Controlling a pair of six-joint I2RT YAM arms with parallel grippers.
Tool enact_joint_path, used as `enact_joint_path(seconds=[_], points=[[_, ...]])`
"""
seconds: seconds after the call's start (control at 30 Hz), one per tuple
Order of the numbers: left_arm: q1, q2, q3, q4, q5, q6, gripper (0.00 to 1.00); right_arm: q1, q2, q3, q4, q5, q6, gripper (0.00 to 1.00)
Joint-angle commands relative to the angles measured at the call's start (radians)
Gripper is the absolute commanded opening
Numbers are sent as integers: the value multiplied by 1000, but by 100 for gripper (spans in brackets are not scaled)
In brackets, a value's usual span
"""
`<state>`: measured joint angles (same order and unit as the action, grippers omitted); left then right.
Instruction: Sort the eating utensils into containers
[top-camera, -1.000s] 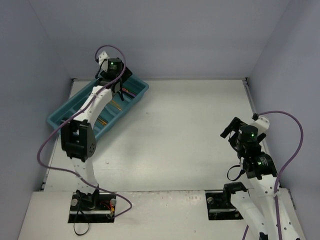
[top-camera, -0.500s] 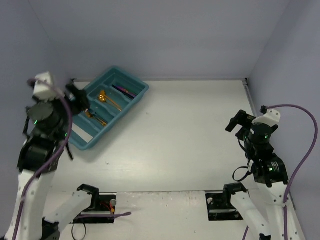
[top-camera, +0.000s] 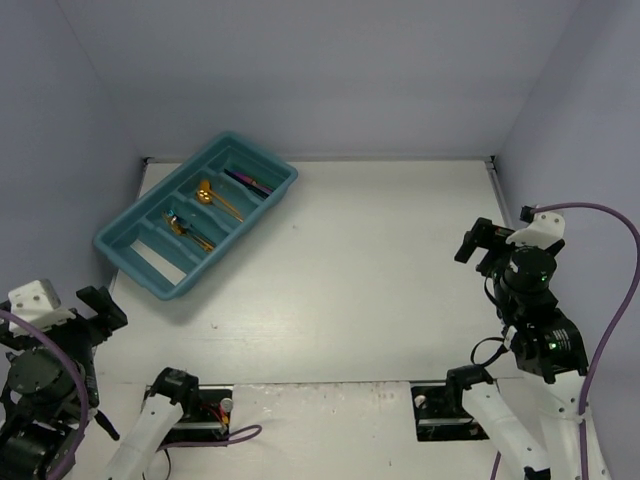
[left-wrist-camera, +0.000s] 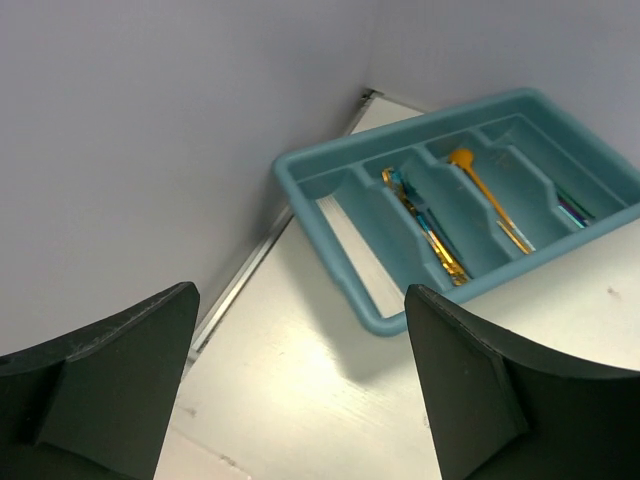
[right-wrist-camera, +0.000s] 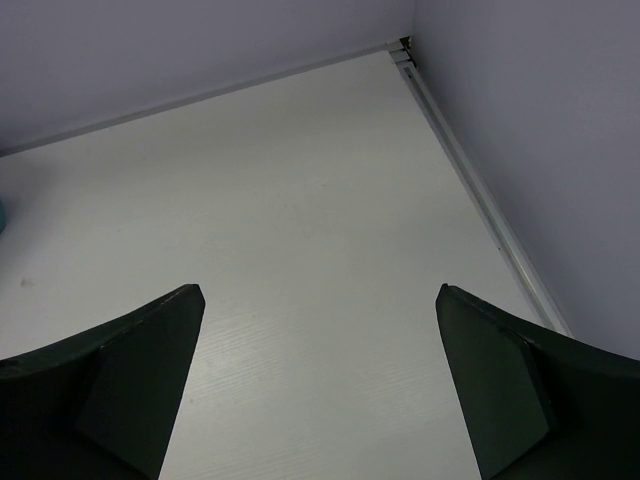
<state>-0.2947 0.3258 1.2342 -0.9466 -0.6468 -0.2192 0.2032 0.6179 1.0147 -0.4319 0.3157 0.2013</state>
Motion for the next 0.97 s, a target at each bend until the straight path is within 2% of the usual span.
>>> enact_joint_path(seconds=[0.0, 0.4, 0.93], points=[[-4, 6, 4, -65, -66, -5, 82, 24, -13, 11, 81, 62, -46, 100], [-4, 30, -59, -63, -44, -76, 82, 57, -68, -33, 121, 82, -70, 100], [-4, 39, -91, -63, -28, -95, 82, 62, -94, -52, 138, 94, -80, 100]])
